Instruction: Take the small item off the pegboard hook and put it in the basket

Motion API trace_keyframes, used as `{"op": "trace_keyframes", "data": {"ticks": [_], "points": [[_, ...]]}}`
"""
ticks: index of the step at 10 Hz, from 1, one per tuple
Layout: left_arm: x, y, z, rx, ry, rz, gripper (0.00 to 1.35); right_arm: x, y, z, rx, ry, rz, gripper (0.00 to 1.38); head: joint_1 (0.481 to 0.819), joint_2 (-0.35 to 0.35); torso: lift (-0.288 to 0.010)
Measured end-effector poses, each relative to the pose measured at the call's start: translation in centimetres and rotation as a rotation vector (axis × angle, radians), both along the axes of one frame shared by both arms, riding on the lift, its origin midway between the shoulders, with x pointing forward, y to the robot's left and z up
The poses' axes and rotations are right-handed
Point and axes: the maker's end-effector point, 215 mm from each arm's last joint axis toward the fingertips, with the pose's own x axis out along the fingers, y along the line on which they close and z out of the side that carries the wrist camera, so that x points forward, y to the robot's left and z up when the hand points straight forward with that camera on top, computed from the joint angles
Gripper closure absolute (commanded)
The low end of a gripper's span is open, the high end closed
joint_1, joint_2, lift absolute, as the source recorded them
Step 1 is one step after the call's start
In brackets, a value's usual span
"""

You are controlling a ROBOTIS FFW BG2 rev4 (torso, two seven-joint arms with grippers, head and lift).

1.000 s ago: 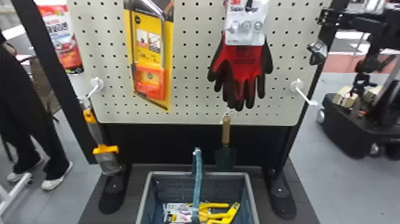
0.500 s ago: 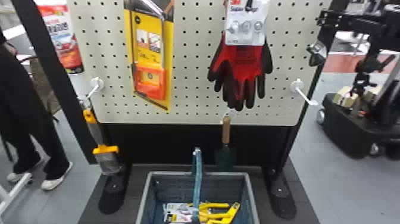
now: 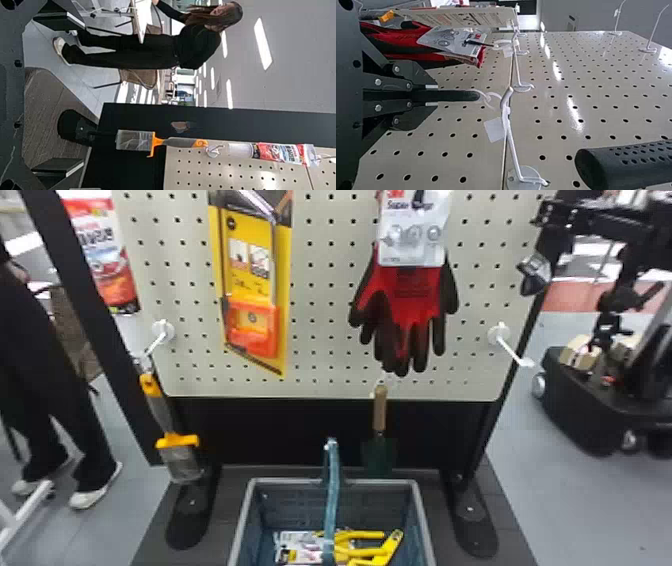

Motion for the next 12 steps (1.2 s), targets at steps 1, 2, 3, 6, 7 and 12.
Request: {"op": "trace_keyframes", "data": {"ticks": [1,2,3,6,7,12], "points": [[0.0,0.0,0.0,0.000,0.000,0.000,0.10,-0.2,-0.1,0.2,0.000,-0.007,-0.005,1.20,0.549,0.000,-0.100],[0.0,0.0,0.0,-0.001,0.000,0.001,0.10,-0.4,-0.2,0.4,-0.002,-0.016,-0.009,1.20,0.549,0.000,-0.100],[0.0,0.0,0.0,-0.002,0.000,0.002,0.10,-0.6,-0.2,0.6,-0.003,-0.023,-0.011,1.20,0.549,0.000,-0.100],[-0.1,0.0,-0.1,-0.004,0.003,0.003,0.10,-1.3,0.0,1.5,-0.012,-0.055,-0.016,1.20,0.549,0.000,-0.100],[-0.1,0.1,-0.1,-0.004,0.003,0.003,0.10,-1.6,0.0,1.9,-0.014,-0.065,-0.019,1.20,0.549,0.000,-0.100],[0.0,0.0,-0.1,-0.005,0.001,0.003,0.10,-3.9,-0.4,2.8,-0.029,-0.125,-0.058,1.20,0.549,0.000,-0.100]]}}
